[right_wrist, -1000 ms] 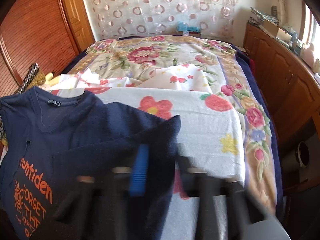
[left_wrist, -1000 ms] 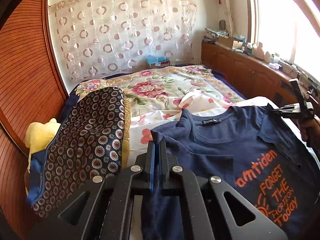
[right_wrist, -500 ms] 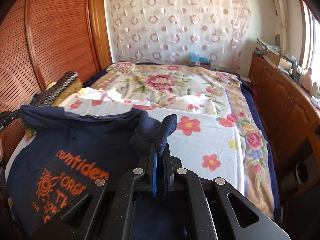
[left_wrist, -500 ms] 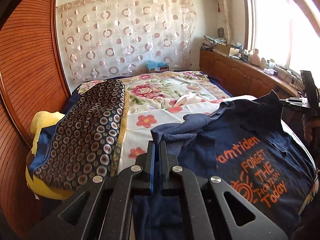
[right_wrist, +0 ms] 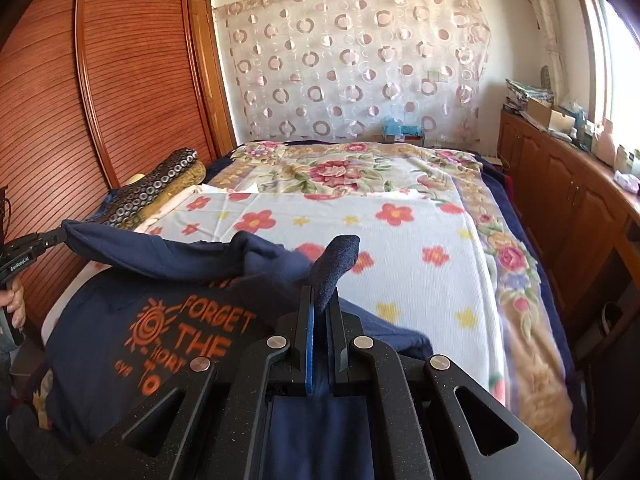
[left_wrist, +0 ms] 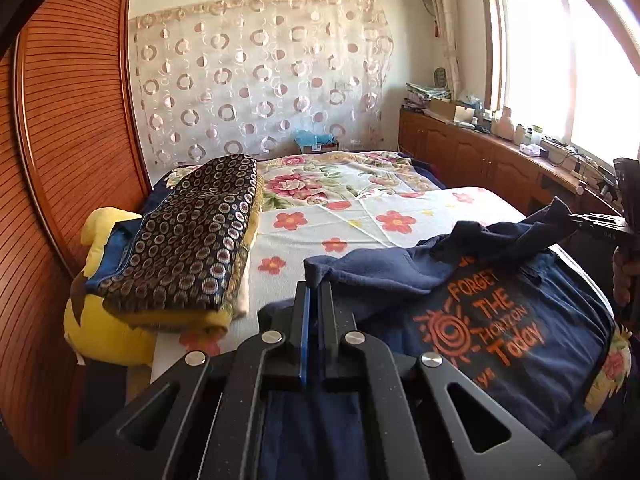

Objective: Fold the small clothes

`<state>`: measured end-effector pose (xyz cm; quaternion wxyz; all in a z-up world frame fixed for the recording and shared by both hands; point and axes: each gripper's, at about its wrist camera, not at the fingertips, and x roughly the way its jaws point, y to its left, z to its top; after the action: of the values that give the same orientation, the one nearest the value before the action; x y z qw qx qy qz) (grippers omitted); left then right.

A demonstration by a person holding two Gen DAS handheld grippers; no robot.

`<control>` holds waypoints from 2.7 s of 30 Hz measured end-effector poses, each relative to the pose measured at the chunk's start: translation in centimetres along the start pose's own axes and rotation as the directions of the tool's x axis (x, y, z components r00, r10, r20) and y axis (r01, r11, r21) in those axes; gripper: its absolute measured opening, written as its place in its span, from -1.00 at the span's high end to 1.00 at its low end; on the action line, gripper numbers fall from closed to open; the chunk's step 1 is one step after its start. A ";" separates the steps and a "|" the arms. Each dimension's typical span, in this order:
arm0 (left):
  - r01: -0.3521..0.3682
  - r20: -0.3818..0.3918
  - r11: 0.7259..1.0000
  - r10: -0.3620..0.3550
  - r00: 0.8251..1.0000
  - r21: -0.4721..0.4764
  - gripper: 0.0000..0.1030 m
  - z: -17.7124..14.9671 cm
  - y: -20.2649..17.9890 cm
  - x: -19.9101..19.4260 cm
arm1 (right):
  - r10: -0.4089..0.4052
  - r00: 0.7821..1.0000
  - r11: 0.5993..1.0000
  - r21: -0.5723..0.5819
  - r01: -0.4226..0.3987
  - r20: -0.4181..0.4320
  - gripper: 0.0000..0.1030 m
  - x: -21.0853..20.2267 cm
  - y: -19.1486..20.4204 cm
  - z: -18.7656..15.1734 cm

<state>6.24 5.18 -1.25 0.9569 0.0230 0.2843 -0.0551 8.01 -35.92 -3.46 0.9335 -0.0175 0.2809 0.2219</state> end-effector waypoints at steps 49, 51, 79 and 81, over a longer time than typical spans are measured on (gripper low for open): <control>0.029 -0.103 0.999 -0.031 0.994 -0.020 0.30 -3.5 2.6 -0.8 | -0.116 0.992 0.992 -0.046 0.114 -0.043 0.25 -7.2 -0.5 -3.1; 0.028 -0.133 0.999 -0.031 0.991 -0.025 0.30 -3.4 3.4 0.9 | -0.122 0.990 0.992 -0.047 0.119 -0.066 0.24 -5.7 -0.8 -3.3; -0.009 -0.321 0.999 -0.002 0.947 -0.032 -0.59 -5.2 5.3 6.7 | -0.134 0.959 0.991 -0.013 0.135 -0.250 -0.11 1.9 -4.5 -3.2; -0.004 -0.351 0.999 -0.008 0.936 -0.032 -0.59 -5.7 5.3 7.6 | -0.133 0.959 0.991 -0.012 0.134 -0.250 -0.12 1.9 -4.5 -3.1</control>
<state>10.06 10.19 -10.13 0.8910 0.0167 0.4513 -0.0466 9.73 -39.67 -7.48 0.9036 -0.0617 0.3951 0.1538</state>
